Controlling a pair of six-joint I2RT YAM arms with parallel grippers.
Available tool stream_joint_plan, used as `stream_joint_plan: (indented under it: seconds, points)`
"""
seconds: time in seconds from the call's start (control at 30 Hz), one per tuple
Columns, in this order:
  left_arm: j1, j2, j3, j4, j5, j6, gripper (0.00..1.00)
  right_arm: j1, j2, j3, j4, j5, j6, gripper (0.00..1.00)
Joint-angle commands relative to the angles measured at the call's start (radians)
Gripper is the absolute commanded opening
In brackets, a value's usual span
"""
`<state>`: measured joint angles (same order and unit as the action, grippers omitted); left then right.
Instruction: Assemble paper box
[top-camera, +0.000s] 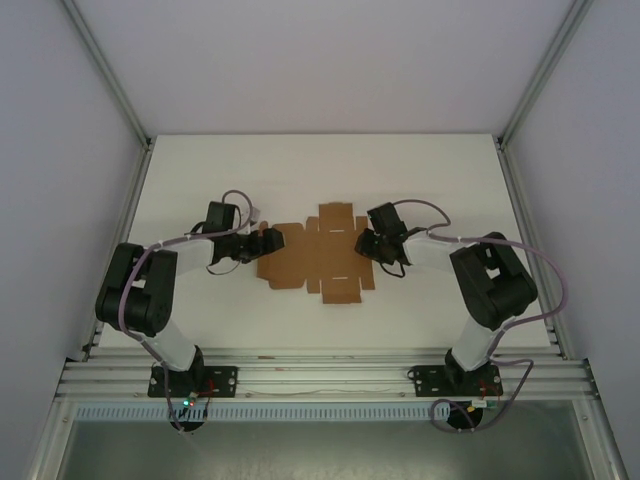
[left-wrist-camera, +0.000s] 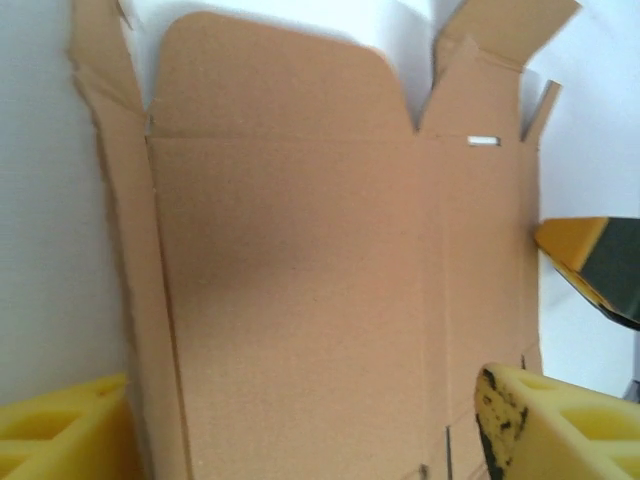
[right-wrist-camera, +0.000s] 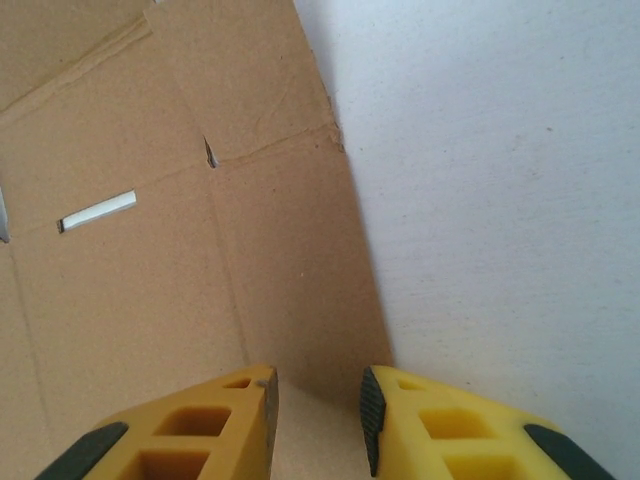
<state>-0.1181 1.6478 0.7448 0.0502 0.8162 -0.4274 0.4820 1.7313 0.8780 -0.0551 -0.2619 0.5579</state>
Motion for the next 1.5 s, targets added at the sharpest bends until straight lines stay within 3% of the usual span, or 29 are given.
stream_joint_plan:
  seconds: [0.0,0.3,0.5,0.63,0.77,0.97,1.17,1.27,1.47]
  points:
    - [-0.005,-0.018,-0.029,0.112,0.099,-0.032,0.76,-0.006,0.056,-0.048,-0.072,0.017,0.019,0.30]
    - [-0.005,-0.037,-0.015,0.028,-0.033,0.025,0.39,-0.053,0.024,-0.115,0.069,-0.082,0.025,0.30]
    - [-0.004,-0.064,-0.022,0.080,-0.011,0.033,0.01,-0.062,-0.025,-0.138,0.104,-0.089,-0.018,0.31]
    - [-0.005,-0.108,-0.042,0.189,0.070,0.035,0.00,-0.086,-0.130,-0.164,0.125,-0.093,-0.067,0.38]
    - [-0.005,-0.190,-0.066,0.337,0.195,0.039,0.00,-0.134,-0.274,-0.211,0.166,-0.145,-0.135,0.52]
    - [-0.004,-0.319,-0.096,0.459,0.302,0.067,0.00,-0.209,-0.447,-0.286,0.270,-0.374,-0.216,0.68]
    - [-0.006,-0.419,-0.138,0.609,0.428,0.024,0.00,-0.242,-0.507,-0.316,0.314,-0.503,-0.255,0.70]
    - [-0.015,-0.489,-0.151,0.634,0.449,0.032,0.00,-0.263,-0.527,-0.348,0.391,-0.568,-0.259,0.70]
    - [-0.037,-0.615,-0.157,0.598,0.439,0.042,0.00,-0.269,-0.594,-0.340,0.382,-0.638,-0.326,0.72]
